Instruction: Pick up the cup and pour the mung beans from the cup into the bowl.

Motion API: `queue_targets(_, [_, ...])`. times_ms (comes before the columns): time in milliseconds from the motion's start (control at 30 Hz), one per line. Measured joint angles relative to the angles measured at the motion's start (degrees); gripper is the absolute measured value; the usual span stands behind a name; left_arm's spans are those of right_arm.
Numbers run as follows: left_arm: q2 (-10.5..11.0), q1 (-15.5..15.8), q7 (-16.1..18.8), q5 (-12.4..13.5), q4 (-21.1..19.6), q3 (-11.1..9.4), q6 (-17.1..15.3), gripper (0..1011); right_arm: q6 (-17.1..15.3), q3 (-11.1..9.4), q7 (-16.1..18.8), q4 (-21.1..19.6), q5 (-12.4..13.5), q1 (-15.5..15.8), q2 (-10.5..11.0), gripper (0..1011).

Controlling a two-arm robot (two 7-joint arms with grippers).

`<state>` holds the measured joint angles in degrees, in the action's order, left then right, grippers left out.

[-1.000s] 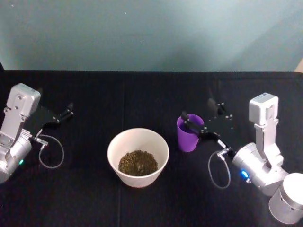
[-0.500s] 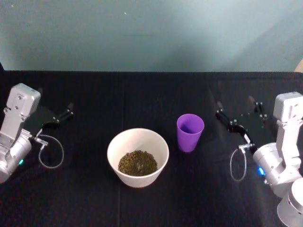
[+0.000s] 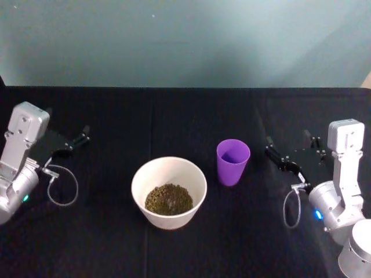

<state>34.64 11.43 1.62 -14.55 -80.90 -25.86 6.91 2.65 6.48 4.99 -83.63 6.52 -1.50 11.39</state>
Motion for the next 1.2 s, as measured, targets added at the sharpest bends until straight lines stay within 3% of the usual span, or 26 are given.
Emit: queue_targets(1200, [0.0,0.0,0.0,0.0,0.0,0.0,0.0,1000,0.25,0.15,0.21,-0.25,0.42,0.0,0.12,1003])
